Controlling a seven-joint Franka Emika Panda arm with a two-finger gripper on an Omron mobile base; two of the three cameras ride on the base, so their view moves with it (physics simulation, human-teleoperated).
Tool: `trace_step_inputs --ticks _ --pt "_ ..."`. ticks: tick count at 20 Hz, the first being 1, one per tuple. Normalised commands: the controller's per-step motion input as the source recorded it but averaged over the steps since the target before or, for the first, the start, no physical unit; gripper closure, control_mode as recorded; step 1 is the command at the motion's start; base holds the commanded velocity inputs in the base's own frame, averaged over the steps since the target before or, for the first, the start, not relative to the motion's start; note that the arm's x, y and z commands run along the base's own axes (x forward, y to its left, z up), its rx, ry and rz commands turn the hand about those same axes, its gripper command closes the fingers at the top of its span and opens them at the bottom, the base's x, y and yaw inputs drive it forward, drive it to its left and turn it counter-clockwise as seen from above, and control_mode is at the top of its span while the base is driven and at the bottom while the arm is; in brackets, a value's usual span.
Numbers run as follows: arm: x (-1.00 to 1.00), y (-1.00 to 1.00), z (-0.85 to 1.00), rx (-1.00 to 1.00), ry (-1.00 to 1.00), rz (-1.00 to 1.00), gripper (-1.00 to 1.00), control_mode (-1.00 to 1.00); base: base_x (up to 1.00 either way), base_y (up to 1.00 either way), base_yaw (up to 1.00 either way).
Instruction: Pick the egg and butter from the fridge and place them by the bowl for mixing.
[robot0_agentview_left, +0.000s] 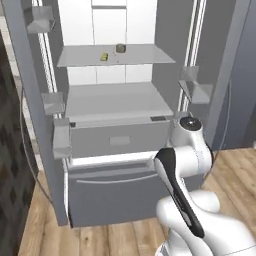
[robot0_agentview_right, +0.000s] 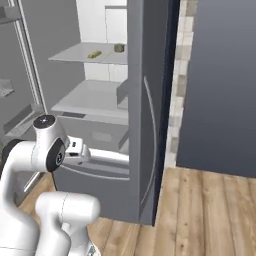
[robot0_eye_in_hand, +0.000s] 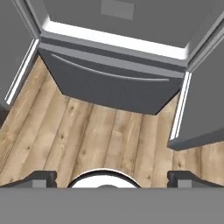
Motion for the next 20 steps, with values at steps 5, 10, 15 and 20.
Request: trace_step_inputs --ticks 5,10,15,20 --pt "0.0 0.0 0.0 0.0 0.0 0.0 -1.0 1.0 0.45 0.72 -0.1" --pt "0.0 0.0 0.0 0.0 0.0 0.0 -1.0 1.0 0.69 0.43 -0.25" --pt "0.0 0.0 0.0 0.0 0.0 0.0 -1.0 1.0 0.65 0.19 -0.12" --pt "0.0 0.0 0.0 0.0 0.0 0.0 -1.0 1.0 0.55 0.27 0.07"
